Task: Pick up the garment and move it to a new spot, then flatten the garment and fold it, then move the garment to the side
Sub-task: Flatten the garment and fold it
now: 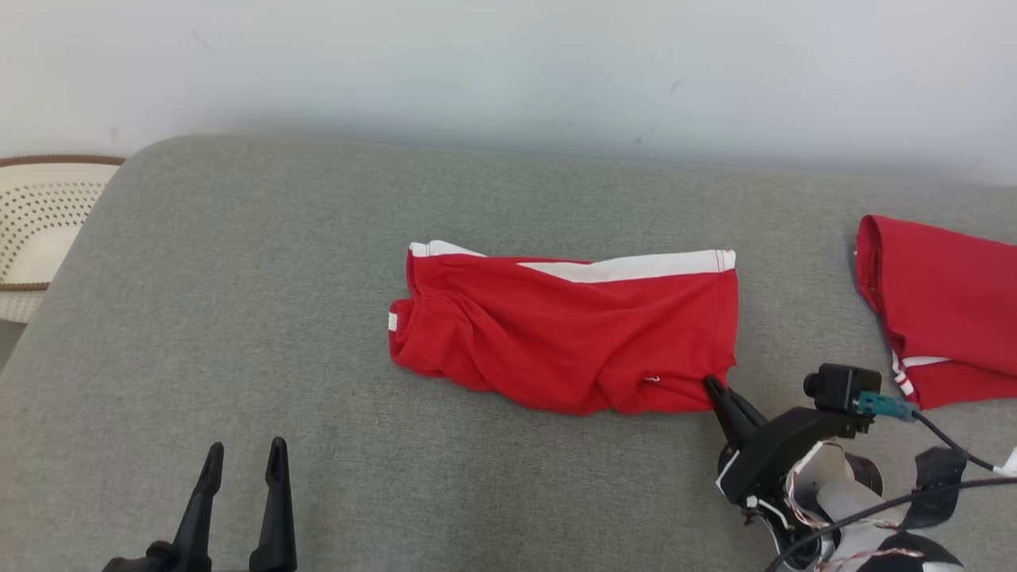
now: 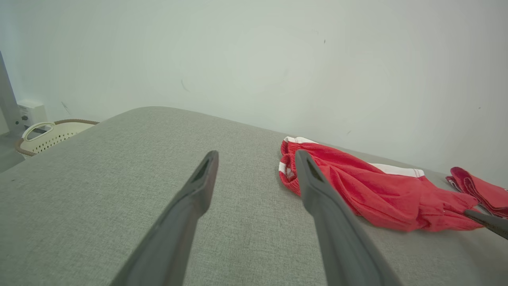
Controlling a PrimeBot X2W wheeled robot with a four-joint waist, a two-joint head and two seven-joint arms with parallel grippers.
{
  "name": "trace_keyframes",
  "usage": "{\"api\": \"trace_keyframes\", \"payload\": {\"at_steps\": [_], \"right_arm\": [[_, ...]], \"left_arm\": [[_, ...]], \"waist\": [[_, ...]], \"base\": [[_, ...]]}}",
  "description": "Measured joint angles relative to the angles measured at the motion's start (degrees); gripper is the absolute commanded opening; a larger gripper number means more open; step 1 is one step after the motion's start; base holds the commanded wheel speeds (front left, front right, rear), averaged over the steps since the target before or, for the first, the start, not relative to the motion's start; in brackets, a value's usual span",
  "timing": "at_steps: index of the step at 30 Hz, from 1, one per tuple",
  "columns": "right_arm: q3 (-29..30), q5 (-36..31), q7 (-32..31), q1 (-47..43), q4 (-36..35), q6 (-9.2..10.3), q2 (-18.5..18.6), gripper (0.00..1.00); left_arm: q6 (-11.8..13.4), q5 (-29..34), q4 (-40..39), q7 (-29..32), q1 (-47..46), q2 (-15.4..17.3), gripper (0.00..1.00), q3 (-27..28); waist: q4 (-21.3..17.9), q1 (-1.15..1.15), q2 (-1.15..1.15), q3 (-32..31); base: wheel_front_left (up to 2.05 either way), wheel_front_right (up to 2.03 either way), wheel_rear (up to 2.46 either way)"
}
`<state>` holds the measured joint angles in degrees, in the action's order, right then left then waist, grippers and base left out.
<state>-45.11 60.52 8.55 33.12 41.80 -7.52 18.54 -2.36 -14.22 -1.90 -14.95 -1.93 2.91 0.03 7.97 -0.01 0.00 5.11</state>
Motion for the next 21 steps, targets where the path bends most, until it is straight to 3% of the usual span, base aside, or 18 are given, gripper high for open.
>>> {"api": "trace_keyframes", "payload": {"at_steps": [7, 8, 9, 10, 21], "right_arm": [[1.4, -0.9, -1.5, -3.5, -3.4, 0.00, 1.3, 0.00], [1.8, -1.5, -1.4, -3.5, -3.4, 0.00, 1.3, 0.41], [2.0, -2.4, -1.2, -3.6, -3.1, 0.00, 1.3, 0.95], [2.2, -3.4, -1.1, -3.6, -2.7, 0.00, 1.2, 1.00], [8.9, -14.9, 5.1, -4.4, -4.8, 0.00, -0.2, 1.00]], "left_arm": [[0.0, 0.1, -0.4, 0.0, 0.6, 0.0, 1.00, 0.2], [0.0, 0.1, -0.3, 0.0, 0.6, 0.0, 1.00, 0.2], [-0.1, 0.1, -0.2, 0.0, 0.6, 0.0, 1.00, 0.2], [-0.1, 0.1, -0.1, 0.0, 0.6, 0.0, 1.00, 0.2], [0.1, 0.1, 0.4, 0.0, 1.9, 0.0, 1.00, 1.4]], "waist": [[-1.9, 0.00, 0.00, -0.3], [-2.1, 0.00, 0.00, -0.3], [-2.3, 0.00, 0.00, -0.3], [-2.4, 0.00, 0.00, -0.3], [-3.9, 0.00, 0.00, -1.6]], "base": [[0.00, 0.00, 0.00], [0.00, 0.00, 0.00], [0.00, 0.00, 0.00], [0.00, 0.00, 0.00], [0.00, 0.00, 0.00]]}}
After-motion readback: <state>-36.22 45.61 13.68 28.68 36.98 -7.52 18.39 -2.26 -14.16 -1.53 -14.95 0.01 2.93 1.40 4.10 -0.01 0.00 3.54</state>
